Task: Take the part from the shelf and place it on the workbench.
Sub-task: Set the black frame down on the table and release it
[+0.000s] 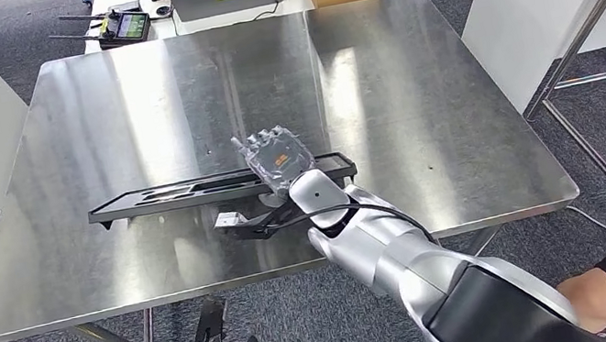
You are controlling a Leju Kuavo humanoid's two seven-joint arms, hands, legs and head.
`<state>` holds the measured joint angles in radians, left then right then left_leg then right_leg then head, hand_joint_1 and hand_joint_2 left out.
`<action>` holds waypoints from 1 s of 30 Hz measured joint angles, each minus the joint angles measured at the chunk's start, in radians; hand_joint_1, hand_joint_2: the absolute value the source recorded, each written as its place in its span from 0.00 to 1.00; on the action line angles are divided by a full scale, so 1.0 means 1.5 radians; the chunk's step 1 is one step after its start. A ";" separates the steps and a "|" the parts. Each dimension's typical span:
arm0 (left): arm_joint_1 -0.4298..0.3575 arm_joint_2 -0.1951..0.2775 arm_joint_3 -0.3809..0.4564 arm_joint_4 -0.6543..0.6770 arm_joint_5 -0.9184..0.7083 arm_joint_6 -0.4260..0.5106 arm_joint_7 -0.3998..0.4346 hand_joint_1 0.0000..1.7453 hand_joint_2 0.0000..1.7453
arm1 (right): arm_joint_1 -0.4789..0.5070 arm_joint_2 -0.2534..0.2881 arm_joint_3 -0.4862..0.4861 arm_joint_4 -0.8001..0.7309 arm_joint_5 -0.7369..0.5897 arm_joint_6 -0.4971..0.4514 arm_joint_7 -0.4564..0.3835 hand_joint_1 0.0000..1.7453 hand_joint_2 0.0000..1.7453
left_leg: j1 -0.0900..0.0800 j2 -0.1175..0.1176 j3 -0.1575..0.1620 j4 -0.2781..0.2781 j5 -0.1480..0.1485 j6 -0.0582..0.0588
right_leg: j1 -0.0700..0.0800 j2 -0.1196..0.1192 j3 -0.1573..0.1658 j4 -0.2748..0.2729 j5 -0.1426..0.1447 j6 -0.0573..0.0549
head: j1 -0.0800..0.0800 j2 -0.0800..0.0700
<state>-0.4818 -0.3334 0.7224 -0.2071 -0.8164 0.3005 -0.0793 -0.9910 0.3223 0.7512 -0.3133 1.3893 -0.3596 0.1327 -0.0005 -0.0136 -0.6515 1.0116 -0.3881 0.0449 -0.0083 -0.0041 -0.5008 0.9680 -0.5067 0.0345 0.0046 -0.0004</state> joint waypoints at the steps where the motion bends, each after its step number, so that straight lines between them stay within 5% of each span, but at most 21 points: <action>1: 0.000 0.000 0.000 0.000 0.000 -0.001 0.000 0.00 0.00 | -0.001 0.000 -0.002 0.002 0.000 0.000 0.000 0.00 0.00 | 0.000 0.000 0.000 0.000 0.000 0.000 | 0.000 0.000 0.001 0.000 0.000 0.000 | 0.000 0.000; 8: -0.002 0.000 0.000 0.000 0.007 -0.009 -0.006 0.00 0.00 | -0.002 0.001 -0.035 0.007 -0.071 -0.006 -0.034 0.00 0.00 | 0.000 0.001 0.000 0.000 0.000 0.000 | 0.001 0.000 0.004 0.000 0.000 0.000 | 0.000 0.000; 19: -0.003 0.000 0.003 0.000 0.018 0.002 -0.019 0.00 0.00 | 0.008 0.010 -0.148 -0.107 -0.561 -0.027 -0.274 0.00 0.00 | 0.000 0.001 0.000 0.000 0.000 0.000 | 0.001 0.000 0.005 0.000 0.000 0.000 | 0.000 0.000; 30: -0.003 0.010 0.003 0.000 0.030 -0.002 0.003 0.00 0.00 | 0.047 0.010 -0.155 -0.215 -0.643 -0.011 -0.339 0.00 0.00 | 0.000 0.001 0.000 0.000 0.000 0.000 | 0.001 0.000 0.005 0.000 0.000 0.000 | 0.000 0.000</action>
<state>-0.4869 -0.3189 0.7276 -0.2074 -0.7710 0.2975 -0.0755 -0.9202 0.3369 0.5189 -0.6364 0.4251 -0.3762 -0.3752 -0.0003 -0.0126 -0.6514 1.0115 -0.3881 0.0448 -0.0061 -0.0036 -0.4937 0.9682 -0.5066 0.0345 0.0047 -0.0004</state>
